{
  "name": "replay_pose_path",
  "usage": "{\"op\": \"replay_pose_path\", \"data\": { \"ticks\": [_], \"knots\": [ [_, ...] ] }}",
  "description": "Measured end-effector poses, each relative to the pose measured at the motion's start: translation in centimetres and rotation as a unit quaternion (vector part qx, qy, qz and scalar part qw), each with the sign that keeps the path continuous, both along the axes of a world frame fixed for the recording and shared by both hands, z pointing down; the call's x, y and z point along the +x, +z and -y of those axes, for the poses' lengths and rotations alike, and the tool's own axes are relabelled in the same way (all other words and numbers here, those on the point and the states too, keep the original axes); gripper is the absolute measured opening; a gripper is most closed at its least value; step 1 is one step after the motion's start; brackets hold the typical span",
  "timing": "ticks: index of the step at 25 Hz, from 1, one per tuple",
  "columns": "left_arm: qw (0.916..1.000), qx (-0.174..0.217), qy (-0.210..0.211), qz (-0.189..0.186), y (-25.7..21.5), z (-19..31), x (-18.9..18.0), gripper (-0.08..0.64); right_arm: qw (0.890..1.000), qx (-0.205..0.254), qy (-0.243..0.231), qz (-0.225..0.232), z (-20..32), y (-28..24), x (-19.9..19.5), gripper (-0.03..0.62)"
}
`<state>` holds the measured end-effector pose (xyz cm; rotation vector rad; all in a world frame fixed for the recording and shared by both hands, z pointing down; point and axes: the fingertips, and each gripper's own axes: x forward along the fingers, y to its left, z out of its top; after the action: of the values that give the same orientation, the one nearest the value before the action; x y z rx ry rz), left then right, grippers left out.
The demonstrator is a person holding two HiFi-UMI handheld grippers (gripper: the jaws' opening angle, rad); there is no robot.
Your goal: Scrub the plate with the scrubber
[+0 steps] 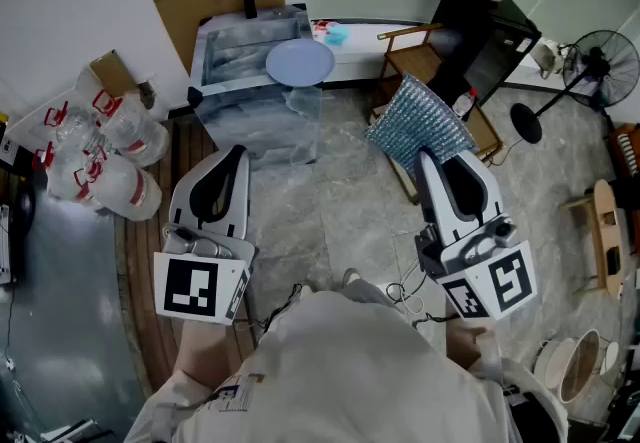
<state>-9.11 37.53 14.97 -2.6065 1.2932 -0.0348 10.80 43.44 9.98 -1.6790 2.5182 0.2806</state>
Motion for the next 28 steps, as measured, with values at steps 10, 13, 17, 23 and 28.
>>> {"op": "replay_pose_path", "data": {
  "ticks": [10, 13, 17, 23, 28],
  "knots": [
    [0.9999, -0.009, 0.005, 0.003, 0.4, -0.8, 0.0, 0.017, 1.000, -0.005, -0.002, 0.010, -0.4, 0.5, -0.1, 0.097],
    [0.9999, -0.008, 0.006, 0.003, 0.4, -1.0, -0.3, 0.017, 1.000, -0.007, -0.006, 0.002, -0.5, 0.8, -0.5, 0.097],
    [1.0000, -0.002, 0.004, -0.002, -0.2, -1.2, -1.0, 0.017, 1.000, -0.012, -0.016, -0.021, -0.4, 0.8, -1.4, 0.097],
    [0.9999, -0.010, 0.006, 0.001, 0.3, -1.4, -2.5, 0.017, 0.999, -0.015, -0.009, -0.027, -0.4, 1.0, -2.2, 0.097],
    [0.9999, -0.014, 0.006, 0.006, 0.9, -1.3, -3.0, 0.017, 0.999, -0.032, -0.012, -0.029, 0.0, 2.3, -2.7, 0.097]
  ]
}}
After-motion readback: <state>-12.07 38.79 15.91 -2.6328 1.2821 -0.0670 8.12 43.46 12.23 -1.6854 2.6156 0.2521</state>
